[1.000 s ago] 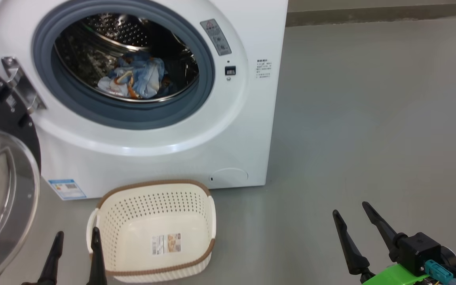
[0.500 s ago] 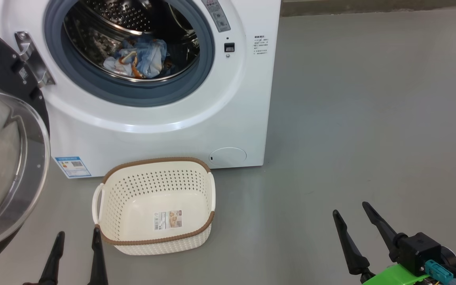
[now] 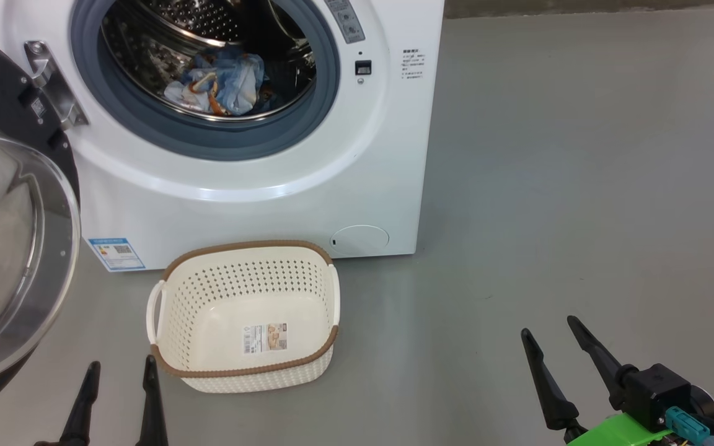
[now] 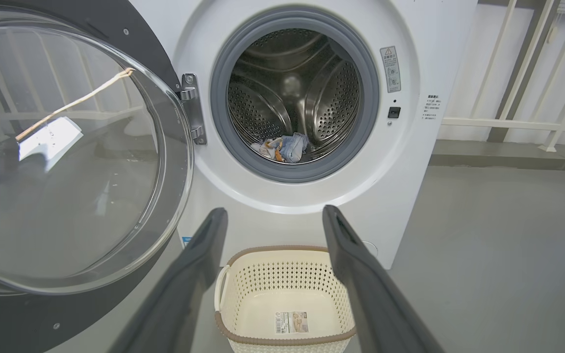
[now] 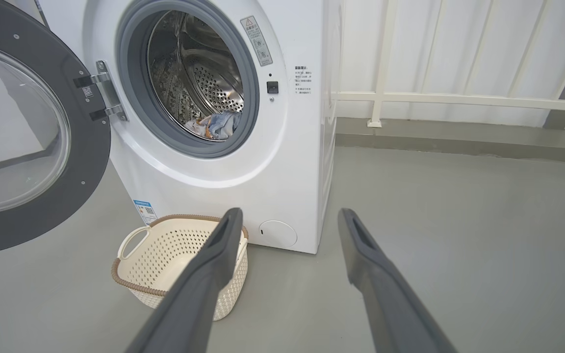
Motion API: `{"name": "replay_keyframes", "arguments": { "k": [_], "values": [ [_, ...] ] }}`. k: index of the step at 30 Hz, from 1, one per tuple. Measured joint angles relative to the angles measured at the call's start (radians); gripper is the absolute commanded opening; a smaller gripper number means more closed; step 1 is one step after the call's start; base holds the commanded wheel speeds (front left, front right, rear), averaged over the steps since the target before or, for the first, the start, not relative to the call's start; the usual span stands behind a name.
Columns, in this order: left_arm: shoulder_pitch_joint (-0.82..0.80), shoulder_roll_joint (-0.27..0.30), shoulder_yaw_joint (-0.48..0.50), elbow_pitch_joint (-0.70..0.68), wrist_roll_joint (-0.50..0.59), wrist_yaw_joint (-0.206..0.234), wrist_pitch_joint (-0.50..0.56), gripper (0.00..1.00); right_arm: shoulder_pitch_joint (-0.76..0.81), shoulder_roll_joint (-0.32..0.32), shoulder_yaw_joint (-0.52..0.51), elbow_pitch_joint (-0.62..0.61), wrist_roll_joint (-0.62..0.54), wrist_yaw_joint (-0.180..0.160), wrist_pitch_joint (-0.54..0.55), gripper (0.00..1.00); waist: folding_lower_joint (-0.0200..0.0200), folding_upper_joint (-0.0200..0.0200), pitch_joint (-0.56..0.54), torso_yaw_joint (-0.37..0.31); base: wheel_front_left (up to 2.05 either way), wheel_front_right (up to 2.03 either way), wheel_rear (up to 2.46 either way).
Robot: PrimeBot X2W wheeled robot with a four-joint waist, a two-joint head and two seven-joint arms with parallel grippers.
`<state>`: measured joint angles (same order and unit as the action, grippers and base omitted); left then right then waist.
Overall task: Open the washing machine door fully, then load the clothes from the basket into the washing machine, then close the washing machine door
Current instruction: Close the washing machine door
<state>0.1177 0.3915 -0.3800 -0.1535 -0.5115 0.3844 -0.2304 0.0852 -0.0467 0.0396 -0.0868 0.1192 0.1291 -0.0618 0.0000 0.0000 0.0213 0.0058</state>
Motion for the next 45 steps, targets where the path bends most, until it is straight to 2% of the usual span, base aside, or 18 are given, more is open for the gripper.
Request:
{"name": "replay_keyframes", "arguments": {
  "k": [8, 16, 31, 39, 45],
  "values": [
    [-0.010, 0.000, -0.006, 0.000, 0.000, 0.000, -0.001, 1.00, 0.000, 0.000, -0.011, 0.000, 0.000, 0.000, -0.001, 1.00, 0.0000, 0.0000, 0.006, 0.019, 0.00, 0.00, 0.00],
    [-0.021, -0.003, -0.002, -0.001, 0.000, 0.000, -0.009, 1.00, 0.000, 0.000, -0.012, -0.004, -0.003, 0.000, 0.003, 1.00, 0.0000, 0.0000, 0.011, 0.082, 0.00, 0.00, 0.00],
    [-0.021, -0.035, 0.019, 0.004, 0.013, -0.002, -0.018, 1.00, -0.034, -0.005, 0.008, -0.021, -0.014, 0.000, 0.026, 1.00, 0.0001, 0.0000, 0.031, 0.304, 0.00, 0.00, 0.00],
    [-0.021, -0.058, 0.021, 0.012, 0.020, -0.020, -0.019, 1.00, -0.040, -0.013, 0.014, -0.021, -0.014, 0.000, 0.031, 1.00, 0.0000, 0.0000, 0.041, 0.430, 0.00, 0.00, 0.00],
    [-0.020, -0.071, 0.036, 0.018, 0.026, -0.021, -0.019, 1.00, -0.044, -0.016, 0.039, -0.020, -0.014, 0.000, 0.039, 1.00, 0.0000, 0.0000, 0.042, 0.502, 0.00, 0.00, 0.00]
  ]
}}
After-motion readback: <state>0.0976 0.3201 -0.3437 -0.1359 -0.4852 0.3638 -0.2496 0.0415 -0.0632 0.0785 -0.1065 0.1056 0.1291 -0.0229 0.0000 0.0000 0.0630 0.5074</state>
